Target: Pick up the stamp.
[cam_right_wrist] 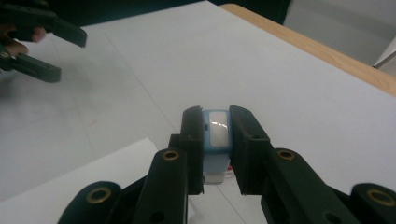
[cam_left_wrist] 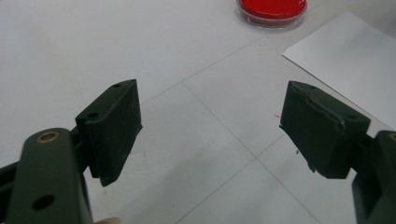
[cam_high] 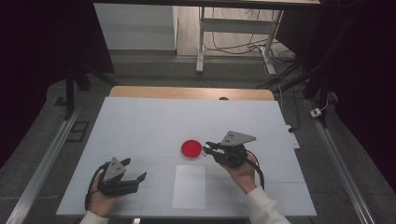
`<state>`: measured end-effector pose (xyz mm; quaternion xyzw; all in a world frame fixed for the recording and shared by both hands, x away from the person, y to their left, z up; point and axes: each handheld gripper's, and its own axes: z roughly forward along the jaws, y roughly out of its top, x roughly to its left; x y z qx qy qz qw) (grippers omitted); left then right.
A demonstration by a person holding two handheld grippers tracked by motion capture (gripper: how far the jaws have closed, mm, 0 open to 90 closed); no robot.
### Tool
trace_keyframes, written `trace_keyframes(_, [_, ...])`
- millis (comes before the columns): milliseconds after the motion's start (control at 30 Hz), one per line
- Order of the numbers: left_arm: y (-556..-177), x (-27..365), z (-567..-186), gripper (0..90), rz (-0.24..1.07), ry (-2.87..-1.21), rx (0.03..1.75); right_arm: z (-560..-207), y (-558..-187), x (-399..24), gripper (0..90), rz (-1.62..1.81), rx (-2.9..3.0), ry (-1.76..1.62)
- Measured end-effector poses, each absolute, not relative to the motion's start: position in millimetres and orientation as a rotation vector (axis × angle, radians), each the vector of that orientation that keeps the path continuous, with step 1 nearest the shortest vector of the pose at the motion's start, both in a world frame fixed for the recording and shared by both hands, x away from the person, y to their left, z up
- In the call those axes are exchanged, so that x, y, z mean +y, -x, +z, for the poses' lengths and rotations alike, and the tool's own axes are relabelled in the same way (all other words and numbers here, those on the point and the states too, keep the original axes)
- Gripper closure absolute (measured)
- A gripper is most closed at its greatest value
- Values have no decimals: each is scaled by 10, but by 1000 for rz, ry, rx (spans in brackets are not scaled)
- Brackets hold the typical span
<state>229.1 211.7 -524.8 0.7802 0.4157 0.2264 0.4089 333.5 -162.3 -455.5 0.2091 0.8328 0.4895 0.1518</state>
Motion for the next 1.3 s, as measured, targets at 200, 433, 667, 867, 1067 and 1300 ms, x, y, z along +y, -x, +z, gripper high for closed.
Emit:
trace_keyframes(200, [-2307,2112,-5252,204,571,-1961,1051,-4496,-3273,-1619,750,1457,2378,-579])
trace_keyframes(433, [-2300,2083,-5250,204,574,-1973,1040,-4445,-3192,-1576,750,1482,2373,-543])
trace_keyframes(667, [-2299,2092,-5248,204,571,-1967,1042,-4409,-3110,-1496,750,1505,2382,-515])
trace_keyframes(867, [-2300,2084,-5250,204,571,-1974,1036,-4456,-3053,-1399,750,1528,2417,-504])
trace_keyframes(1067, [-2300,2078,-5252,204,573,-1974,1035,-4530,-3019,-1312,750,1542,2464,-504])
trace_keyframes(1300, [-2296,2084,-5253,204,574,-1973,1035,-4571,-2994,-1253,750,1542,2490,-498])
